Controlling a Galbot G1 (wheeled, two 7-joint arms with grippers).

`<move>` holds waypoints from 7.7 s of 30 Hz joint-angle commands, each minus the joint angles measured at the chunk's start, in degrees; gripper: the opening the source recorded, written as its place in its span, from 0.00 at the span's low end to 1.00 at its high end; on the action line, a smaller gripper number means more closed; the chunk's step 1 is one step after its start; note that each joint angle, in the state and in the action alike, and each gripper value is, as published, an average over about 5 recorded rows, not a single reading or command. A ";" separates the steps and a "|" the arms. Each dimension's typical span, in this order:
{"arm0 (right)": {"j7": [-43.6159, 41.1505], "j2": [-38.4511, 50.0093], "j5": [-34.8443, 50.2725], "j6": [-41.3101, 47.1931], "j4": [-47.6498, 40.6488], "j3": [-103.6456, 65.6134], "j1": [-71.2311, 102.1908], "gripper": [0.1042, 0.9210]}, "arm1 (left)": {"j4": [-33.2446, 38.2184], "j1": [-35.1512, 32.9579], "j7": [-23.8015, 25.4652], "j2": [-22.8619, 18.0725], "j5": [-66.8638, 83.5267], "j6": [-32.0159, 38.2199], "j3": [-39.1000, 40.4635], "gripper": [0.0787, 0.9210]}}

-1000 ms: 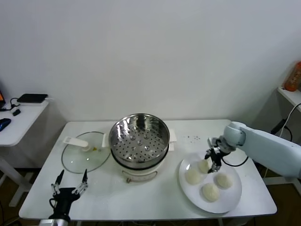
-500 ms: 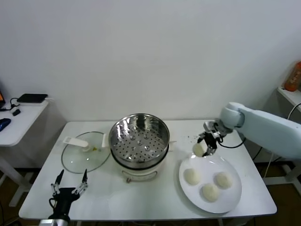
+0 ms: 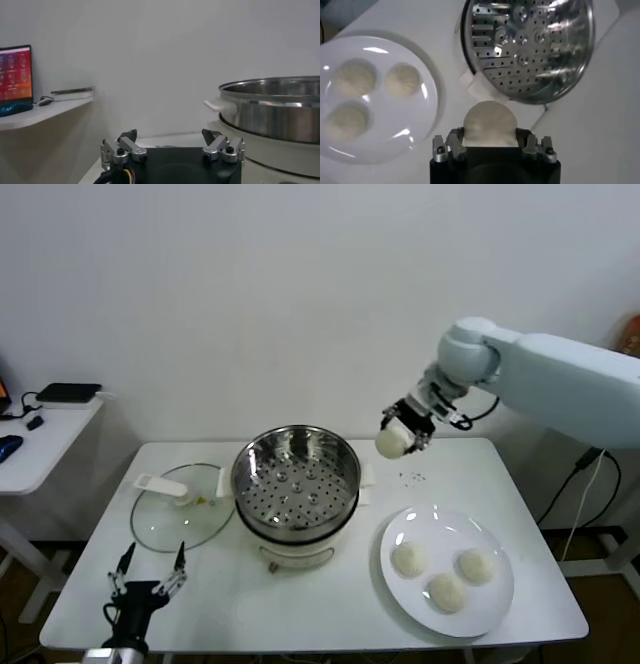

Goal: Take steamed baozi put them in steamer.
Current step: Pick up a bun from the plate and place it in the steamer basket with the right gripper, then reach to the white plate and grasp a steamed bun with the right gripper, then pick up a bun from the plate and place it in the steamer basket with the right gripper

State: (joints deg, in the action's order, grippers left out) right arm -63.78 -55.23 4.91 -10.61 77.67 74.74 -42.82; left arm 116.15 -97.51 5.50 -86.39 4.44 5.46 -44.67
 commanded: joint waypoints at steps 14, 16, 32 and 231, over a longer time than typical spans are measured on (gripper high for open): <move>-0.20 -25.50 -16.27 -12.34 -18.54 -3.62 6.59 0.72 | 2.94 -0.01 0.43 1.65 -2.68 -1.22 1.03 0.88; -0.14 -26.78 -17.45 -13.00 -20.79 -3.99 8.27 0.71 | 2.88 -0.04 0.42 1.64 -2.61 -1.17 0.97 0.88; 0.52 -33.21 -23.88 -16.68 -31.09 -7.84 17.48 0.70 | 2.61 -0.35 0.39 2.00 -2.12 -0.90 0.34 0.88; 8.32 -17.95 53.98 28.02 -9.94 17.32 -6.95 0.72 | 5.26 -3.64 -0.40 1.29 -2.39 -0.33 3.01 0.88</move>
State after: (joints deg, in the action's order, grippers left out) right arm -55.08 -60.11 55.12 17.45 75.67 93.02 -50.11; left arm 121.07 -101.42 5.13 -85.15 2.29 5.21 -41.51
